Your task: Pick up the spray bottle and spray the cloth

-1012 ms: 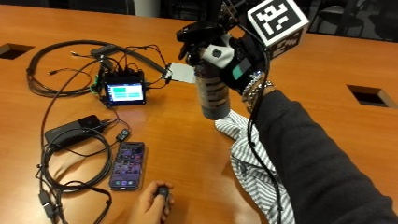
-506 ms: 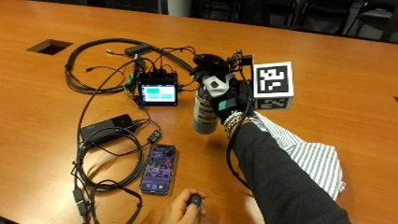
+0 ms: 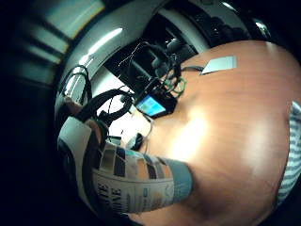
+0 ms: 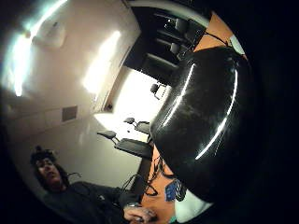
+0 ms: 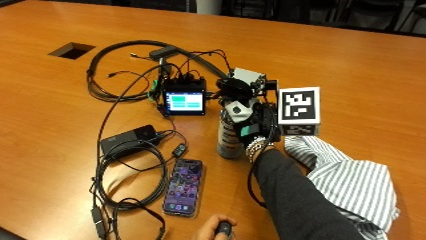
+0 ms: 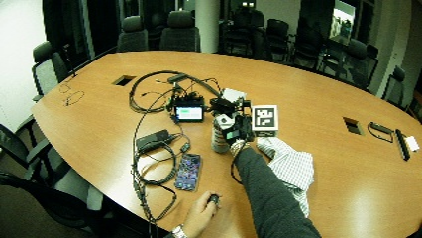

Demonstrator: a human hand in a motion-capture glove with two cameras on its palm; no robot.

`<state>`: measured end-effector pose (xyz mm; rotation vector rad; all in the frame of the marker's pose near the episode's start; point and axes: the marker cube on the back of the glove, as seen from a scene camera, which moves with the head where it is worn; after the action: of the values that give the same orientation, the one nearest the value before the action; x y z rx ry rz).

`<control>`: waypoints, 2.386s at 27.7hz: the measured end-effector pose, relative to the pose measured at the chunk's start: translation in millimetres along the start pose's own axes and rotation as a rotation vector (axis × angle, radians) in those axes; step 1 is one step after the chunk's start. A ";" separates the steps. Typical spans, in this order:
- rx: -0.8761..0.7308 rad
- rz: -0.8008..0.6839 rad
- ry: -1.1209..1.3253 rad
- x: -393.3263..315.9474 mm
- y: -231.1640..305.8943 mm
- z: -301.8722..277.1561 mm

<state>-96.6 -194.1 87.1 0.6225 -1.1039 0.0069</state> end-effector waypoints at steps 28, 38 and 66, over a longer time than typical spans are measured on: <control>-0.102 0.049 -0.006 -24.7 -6.1 30.5; -0.269 0.116 0.110 -10.0 -8.3 44.4; -0.887 -0.118 1.020 -98.2 101.0 -49.9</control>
<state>-132.0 -57.7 37.4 -0.1558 -0.0139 -0.2327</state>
